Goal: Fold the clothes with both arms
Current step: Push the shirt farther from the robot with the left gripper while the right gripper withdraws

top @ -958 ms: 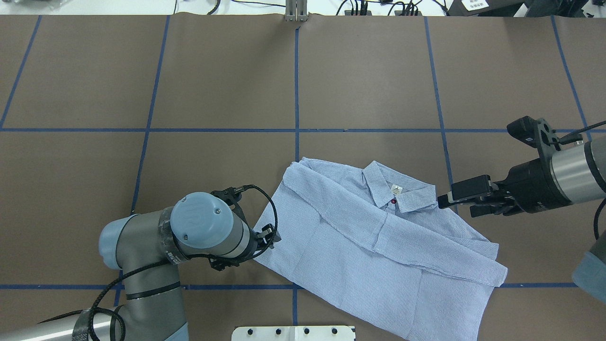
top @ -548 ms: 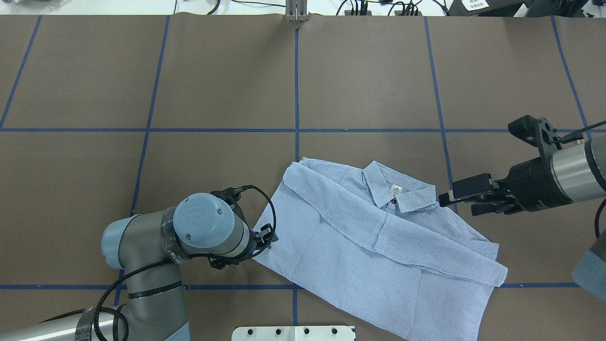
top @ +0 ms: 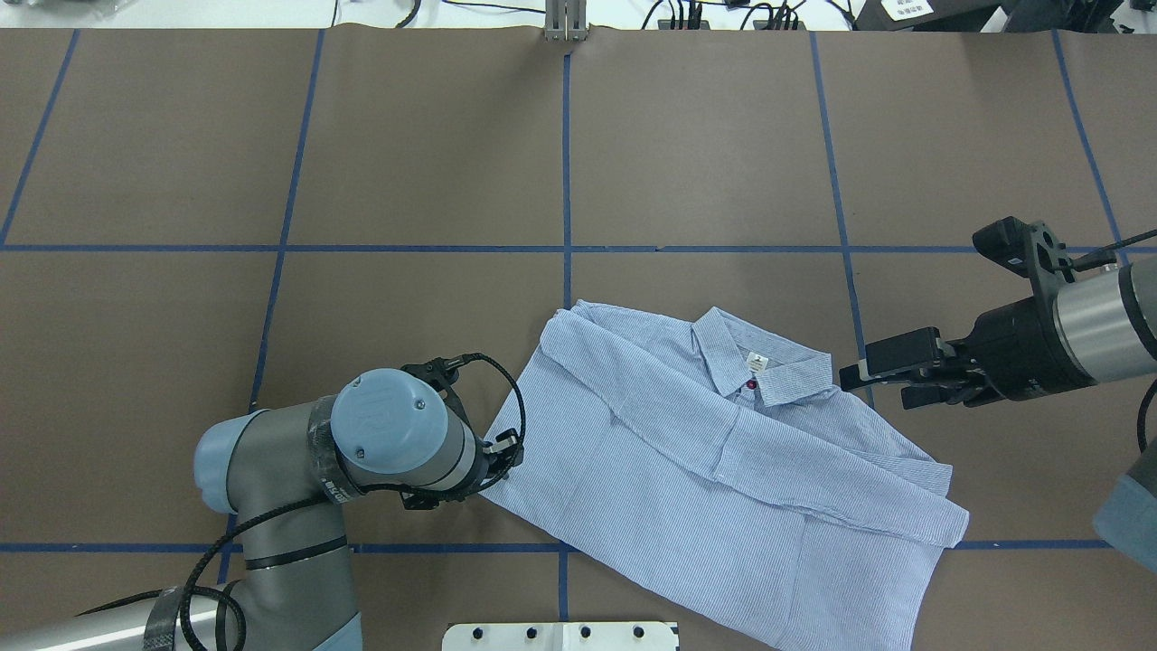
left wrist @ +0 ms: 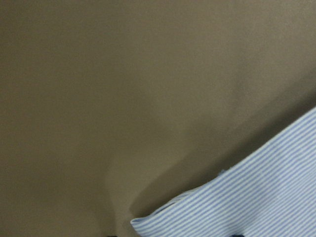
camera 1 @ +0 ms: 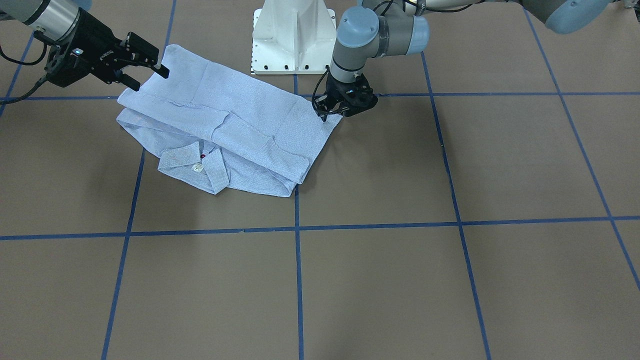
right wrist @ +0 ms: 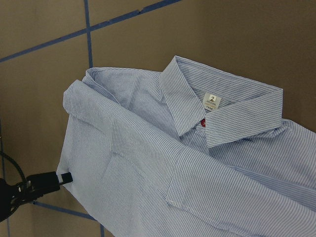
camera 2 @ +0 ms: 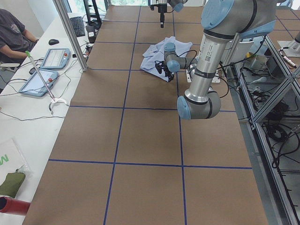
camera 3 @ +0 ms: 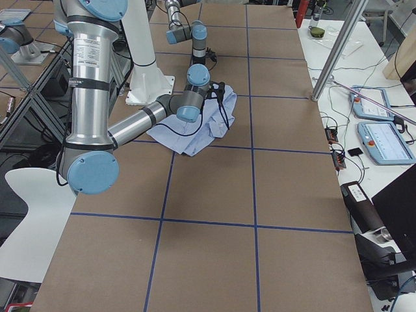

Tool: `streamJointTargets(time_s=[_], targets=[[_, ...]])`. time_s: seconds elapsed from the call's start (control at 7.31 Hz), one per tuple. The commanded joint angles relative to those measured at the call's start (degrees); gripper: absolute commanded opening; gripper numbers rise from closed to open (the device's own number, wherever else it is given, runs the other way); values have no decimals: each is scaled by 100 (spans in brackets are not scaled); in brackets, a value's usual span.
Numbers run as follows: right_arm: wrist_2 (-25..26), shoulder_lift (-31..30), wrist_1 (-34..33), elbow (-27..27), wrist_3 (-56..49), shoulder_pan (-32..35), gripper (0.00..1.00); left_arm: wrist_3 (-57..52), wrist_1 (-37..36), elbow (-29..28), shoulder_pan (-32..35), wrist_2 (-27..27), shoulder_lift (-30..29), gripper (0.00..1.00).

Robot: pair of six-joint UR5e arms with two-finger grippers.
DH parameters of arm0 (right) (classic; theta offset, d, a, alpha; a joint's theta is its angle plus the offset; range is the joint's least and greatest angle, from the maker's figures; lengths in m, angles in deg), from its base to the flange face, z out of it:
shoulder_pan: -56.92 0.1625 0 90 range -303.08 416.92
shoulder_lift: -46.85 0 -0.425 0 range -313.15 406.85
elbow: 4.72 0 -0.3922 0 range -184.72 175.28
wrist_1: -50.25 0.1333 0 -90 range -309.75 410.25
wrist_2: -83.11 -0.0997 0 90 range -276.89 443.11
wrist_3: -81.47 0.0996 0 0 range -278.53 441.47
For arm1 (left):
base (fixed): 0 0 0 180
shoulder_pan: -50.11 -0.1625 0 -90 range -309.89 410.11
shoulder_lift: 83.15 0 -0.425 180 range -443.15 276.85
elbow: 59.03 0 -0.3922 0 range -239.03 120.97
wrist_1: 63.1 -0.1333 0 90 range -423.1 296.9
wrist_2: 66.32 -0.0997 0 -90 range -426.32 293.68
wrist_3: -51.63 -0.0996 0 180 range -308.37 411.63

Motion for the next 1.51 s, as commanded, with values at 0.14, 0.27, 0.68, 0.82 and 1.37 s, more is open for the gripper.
streamJointTargets(time_s=[0.14, 0.27, 0.68, 0.82, 1.37], targets=[[0, 0, -2, -28, 0, 15, 100, 0, -2, 8, 9, 9, -8, 37], [0, 0, -2, -28, 0, 24, 100, 0, -2, 17, 17, 9, -9, 19], [0, 0, -2, -19, 0, 24, 100, 9, -238, 236, 96, 26, 0, 0], [0, 0, -2, -28, 0, 24, 100, 0, -387, 333, 157, 35, 18, 0], [0, 0, 7, -116, 0, 41, 100, -132, -398, 325, 850, 0, -87, 0]])
